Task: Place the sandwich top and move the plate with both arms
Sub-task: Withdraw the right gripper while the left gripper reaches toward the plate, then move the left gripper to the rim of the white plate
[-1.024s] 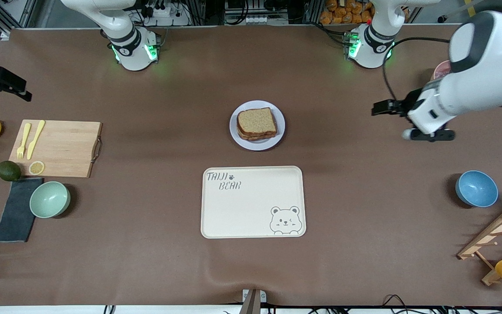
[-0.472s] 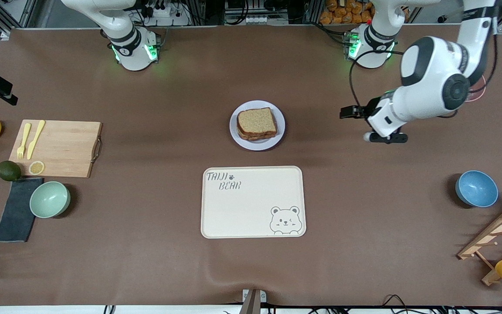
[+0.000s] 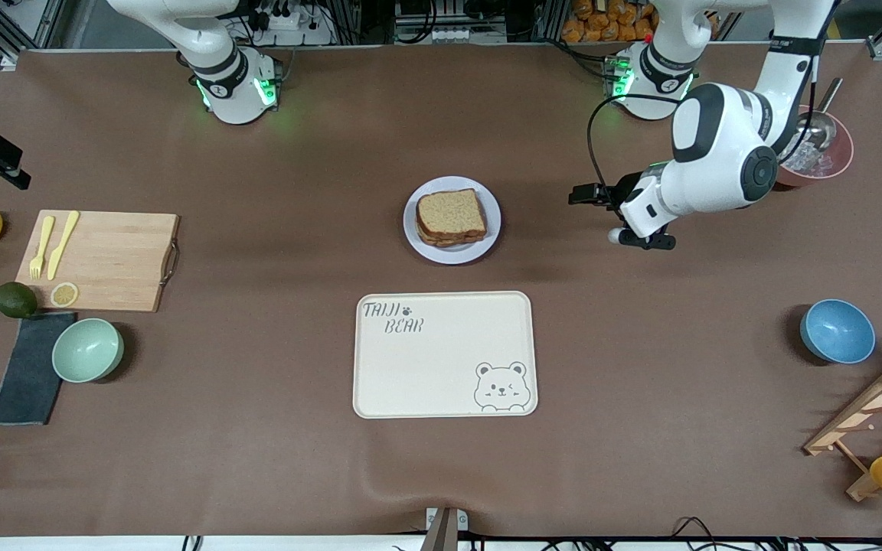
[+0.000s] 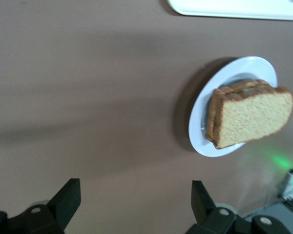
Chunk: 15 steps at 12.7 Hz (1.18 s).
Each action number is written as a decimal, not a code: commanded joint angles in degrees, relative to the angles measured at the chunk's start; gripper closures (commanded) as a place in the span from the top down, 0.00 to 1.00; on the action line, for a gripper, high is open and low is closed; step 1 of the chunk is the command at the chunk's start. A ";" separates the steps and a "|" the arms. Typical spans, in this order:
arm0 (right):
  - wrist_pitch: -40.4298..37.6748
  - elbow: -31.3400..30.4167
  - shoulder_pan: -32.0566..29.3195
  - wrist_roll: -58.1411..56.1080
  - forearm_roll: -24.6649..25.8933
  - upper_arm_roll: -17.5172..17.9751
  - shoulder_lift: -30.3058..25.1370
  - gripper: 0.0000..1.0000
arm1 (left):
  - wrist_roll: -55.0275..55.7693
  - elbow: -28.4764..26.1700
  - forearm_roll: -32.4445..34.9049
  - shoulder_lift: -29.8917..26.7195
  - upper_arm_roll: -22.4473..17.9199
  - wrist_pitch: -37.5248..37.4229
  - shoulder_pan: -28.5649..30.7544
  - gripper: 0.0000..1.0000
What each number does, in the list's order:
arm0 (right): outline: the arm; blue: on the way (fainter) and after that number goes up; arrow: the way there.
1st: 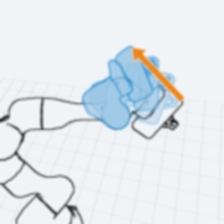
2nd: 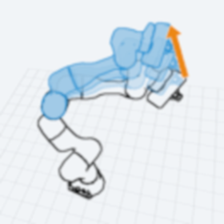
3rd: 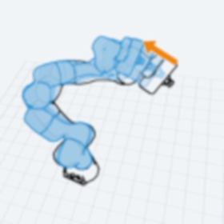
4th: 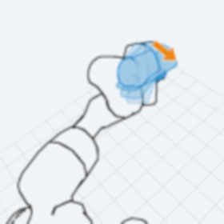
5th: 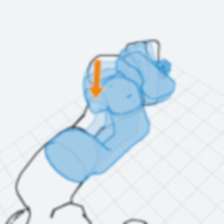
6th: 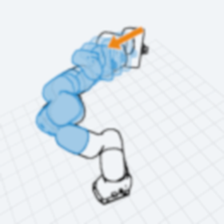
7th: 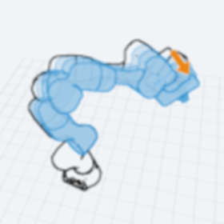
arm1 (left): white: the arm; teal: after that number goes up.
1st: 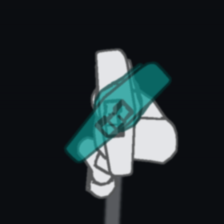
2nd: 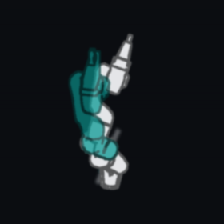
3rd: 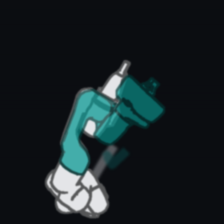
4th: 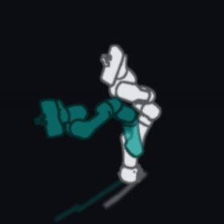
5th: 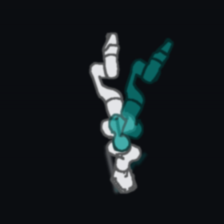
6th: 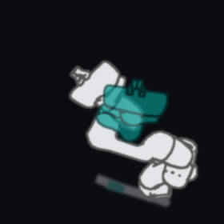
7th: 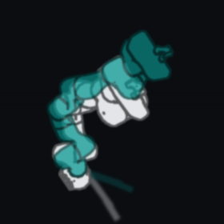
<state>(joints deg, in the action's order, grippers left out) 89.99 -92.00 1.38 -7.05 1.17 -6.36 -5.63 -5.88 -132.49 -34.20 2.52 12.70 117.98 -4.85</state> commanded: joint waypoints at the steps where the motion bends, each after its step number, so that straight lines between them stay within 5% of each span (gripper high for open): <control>1: -0.52 1.47 0.12 0.45 0.50 -0.05 0.79 1.00 | -7.99 -0.66 -4.72 2.91 0.39 2.95 1.25 1.00; 10: -0.52 1.39 0.29 0.45 0.50 -0.05 0.79 1.00 | -36.98 -1.19 -32.21 16.28 0.57 6.65 -0.32 1.00; 15: -0.25 1.56 0.20 0.54 0.50 -0.05 0.79 1.00 | -44.64 -1.10 -41.98 19.88 0.57 6.65 -2.70 1.00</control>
<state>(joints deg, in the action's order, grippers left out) 90.09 -91.98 1.36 -7.05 1.17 -6.41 -5.55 -46.92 -133.65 -72.25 21.09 13.15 123.80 -6.78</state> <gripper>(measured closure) 0.000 0.000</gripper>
